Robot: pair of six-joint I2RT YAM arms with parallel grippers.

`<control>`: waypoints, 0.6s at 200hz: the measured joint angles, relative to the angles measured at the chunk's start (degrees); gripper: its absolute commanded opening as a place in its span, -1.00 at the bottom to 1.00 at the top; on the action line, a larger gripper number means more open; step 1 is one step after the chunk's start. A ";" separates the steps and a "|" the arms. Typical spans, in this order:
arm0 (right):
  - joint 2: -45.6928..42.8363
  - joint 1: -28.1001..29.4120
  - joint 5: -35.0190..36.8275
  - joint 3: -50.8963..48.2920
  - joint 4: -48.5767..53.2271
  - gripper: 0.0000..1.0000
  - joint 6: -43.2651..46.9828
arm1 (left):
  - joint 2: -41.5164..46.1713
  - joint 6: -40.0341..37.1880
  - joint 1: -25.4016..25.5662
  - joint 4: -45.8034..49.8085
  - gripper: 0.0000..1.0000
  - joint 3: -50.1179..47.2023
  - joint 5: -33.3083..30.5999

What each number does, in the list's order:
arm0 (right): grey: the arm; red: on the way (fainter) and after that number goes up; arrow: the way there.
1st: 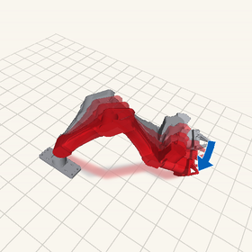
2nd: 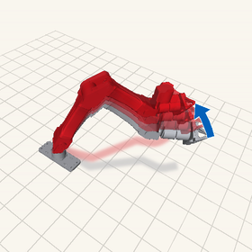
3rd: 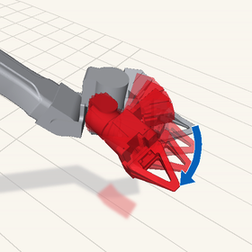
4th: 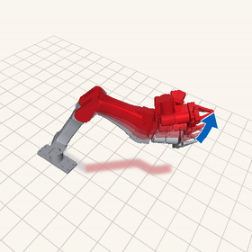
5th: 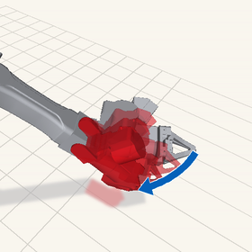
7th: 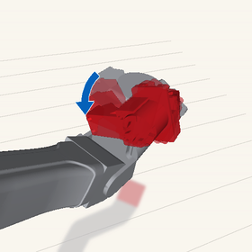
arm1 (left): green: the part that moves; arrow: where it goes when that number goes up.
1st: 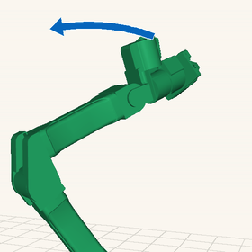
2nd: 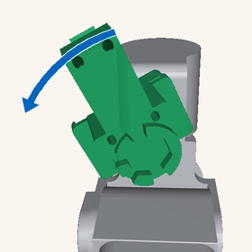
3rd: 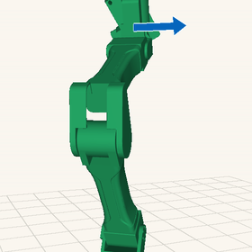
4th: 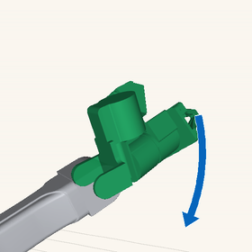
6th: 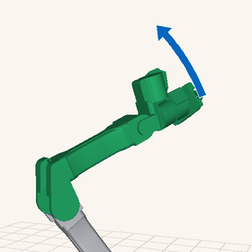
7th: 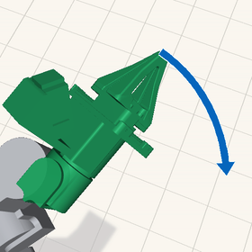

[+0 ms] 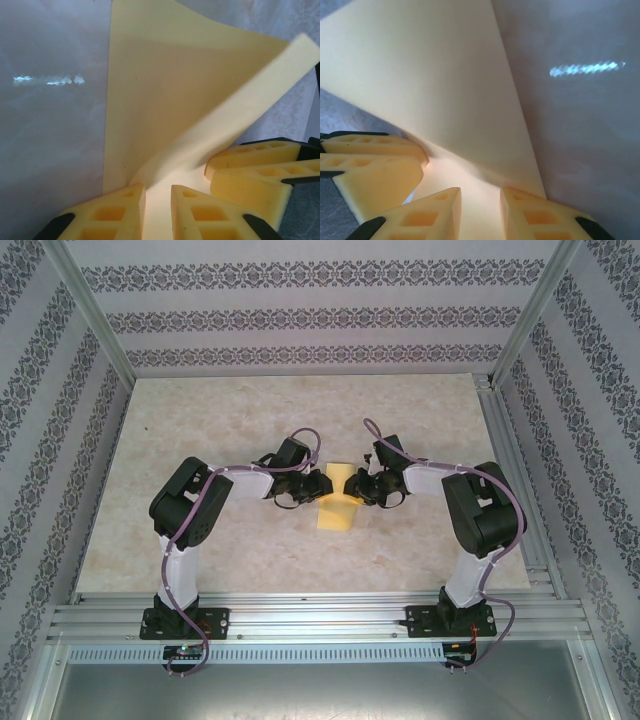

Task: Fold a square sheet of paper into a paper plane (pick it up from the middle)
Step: Fold the square sheet of paper in half at the center of the table.

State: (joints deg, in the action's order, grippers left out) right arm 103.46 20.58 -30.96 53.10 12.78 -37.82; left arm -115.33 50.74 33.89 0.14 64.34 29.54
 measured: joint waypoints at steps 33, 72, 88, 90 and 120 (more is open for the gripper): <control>-4.92 -0.48 1.55 1.16 4.15 -0.34 0.70 | 0.02 0.00 0.00 0.00 -0.51 0.02 0.00; -6.82 -2.34 3.98 1.27 5.27 -0.16 1.51 | 0.15 -0.02 0.04 -0.07 -0.42 0.09 0.15; -6.21 -2.47 4.37 1.27 5.77 -0.15 1.51 | 0.39 -0.15 0.09 -0.04 -0.38 0.09 0.20; -6.10 -2.45 4.42 1.27 5.81 -0.15 1.51 | 0.46 -0.15 0.09 -0.04 -0.38 0.09 0.22; -4.26 -2.27 4.52 1.27 6.14 -0.15 1.53 | 1.27 -0.15 0.11 -0.09 -0.29 -0.04 0.20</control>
State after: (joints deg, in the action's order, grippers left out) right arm 99.20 18.31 -26.44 54.37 18.92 -36.29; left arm -114.06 50.59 34.00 0.05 64.29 29.74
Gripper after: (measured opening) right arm 0.425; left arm 0.338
